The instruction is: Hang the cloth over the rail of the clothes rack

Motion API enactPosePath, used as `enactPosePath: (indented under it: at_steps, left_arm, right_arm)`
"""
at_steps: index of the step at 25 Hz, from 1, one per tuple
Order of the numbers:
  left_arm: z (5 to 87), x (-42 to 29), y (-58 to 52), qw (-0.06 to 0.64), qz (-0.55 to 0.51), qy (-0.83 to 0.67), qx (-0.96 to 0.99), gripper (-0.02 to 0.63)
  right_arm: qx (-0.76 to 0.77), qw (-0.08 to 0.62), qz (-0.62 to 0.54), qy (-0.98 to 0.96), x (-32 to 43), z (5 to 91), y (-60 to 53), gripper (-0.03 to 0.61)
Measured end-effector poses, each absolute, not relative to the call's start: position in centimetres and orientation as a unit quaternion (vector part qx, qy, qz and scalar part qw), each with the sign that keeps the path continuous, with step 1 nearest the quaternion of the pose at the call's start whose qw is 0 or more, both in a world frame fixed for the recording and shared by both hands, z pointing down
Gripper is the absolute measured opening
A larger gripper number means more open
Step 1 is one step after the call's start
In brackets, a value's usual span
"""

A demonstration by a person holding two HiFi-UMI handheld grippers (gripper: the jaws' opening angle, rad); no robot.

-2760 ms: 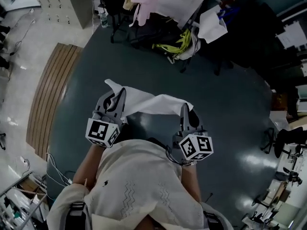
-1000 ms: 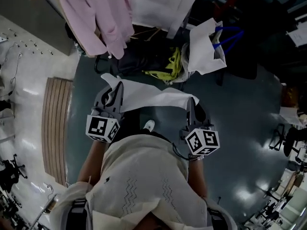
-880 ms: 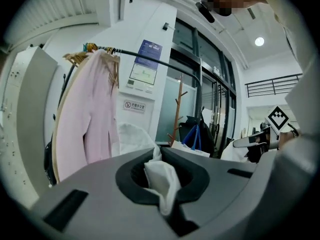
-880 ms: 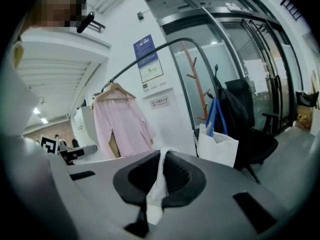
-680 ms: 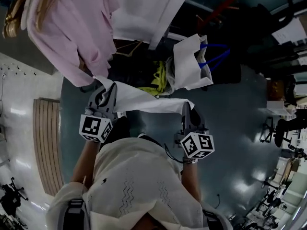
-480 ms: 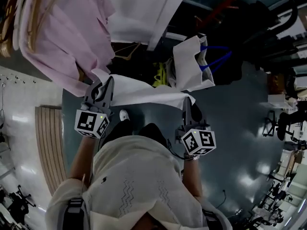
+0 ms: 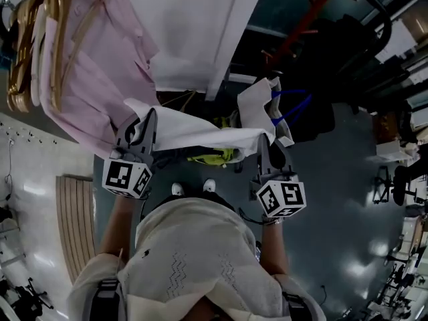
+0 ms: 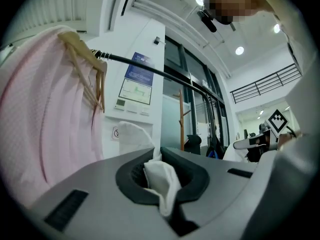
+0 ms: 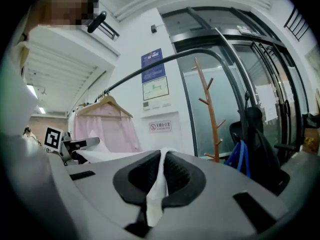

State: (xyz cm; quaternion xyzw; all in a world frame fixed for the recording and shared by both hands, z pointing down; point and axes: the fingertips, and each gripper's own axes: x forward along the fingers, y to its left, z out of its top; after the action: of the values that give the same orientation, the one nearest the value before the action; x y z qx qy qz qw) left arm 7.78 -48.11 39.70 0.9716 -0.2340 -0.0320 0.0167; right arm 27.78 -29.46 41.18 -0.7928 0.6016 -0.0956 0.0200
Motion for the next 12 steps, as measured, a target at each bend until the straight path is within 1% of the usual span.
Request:
enactPosePath:
  at_steps: [7,12]
  left_arm:
    - [32.1,8.9,-49.7,-0.027,-0.061,-0.252,0.965,0.017]
    - [25.0,9.2,-50.4,-0.095,-0.089,-0.26,0.957,0.017]
  right_arm:
    - [-0.763,0.052,-0.036,0.643,30.1,32.8,-32.7,0.021]
    - [-0.735,0.077,0.01,0.673,30.8,24.9,-34.7,0.021]
